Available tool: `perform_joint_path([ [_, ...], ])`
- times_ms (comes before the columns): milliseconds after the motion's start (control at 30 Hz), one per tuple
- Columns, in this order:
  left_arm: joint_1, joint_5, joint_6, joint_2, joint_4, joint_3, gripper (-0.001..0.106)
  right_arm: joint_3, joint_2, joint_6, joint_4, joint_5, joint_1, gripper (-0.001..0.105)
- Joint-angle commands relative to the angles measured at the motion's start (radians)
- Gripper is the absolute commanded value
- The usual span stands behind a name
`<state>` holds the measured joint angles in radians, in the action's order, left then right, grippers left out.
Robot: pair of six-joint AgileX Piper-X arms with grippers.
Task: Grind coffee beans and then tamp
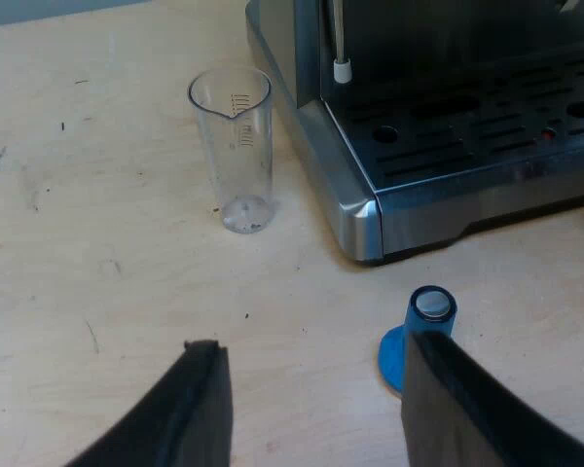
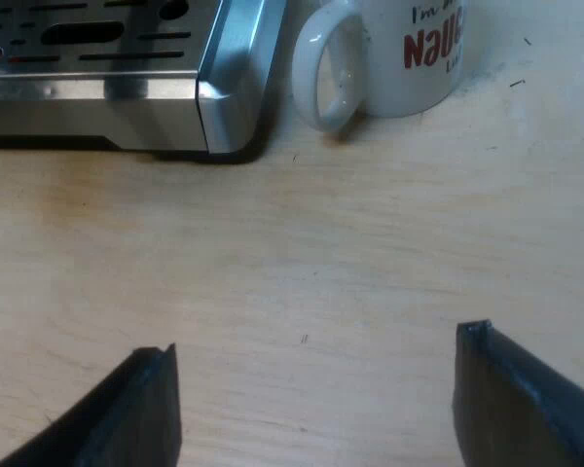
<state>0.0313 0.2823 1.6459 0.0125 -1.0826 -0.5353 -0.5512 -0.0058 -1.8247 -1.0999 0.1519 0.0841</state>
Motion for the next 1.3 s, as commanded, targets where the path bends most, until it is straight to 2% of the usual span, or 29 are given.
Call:
perform_joint_path([
  [33, -0.001, 0.0, 0.01, 0.038, 0.021, 0.001, 0.043, -0.006, -0.046, 0.002, 0.008, 0.005, -0.004, 0.062],
  [200, -0.001, 0.0, 0.041, 0.038, 0.019, 0.001, 0.044, -0.006, -0.041, 0.027, 0.011, -0.022, -0.004, 0.062],
  [367, -0.001, 0.0, 0.044, 0.038, 0.012, -0.001, 0.051, -0.017, -0.022, 0.03, 0.008, -0.022, -0.004, 0.062],
  [467, -0.001, 0.0, 0.064, 0.038, 0.012, -0.001, 0.057, -0.043, 0.018, 0.033, -0.009, -0.022, -0.004, 0.062],
  [900, -0.001, 0.007, 0.076, 0.033, 0.012, -0.015, 0.057, -0.184, 0.251, 0.031, -0.026, -0.017, 0.038, 0.062],
  [1100, -0.001, 0.046, 0.087, 0.027, 0.012, -0.031, 0.057, -0.24, 0.352, 0.025, -0.026, -0.014, 0.108, 0.062],
  [1300, -0.001, 0.106, 0.092, -0.037, 0.012, -0.052, 0.057, -0.295, 0.424, 0.034, -0.026, -0.014, 0.174, 0.062],
])
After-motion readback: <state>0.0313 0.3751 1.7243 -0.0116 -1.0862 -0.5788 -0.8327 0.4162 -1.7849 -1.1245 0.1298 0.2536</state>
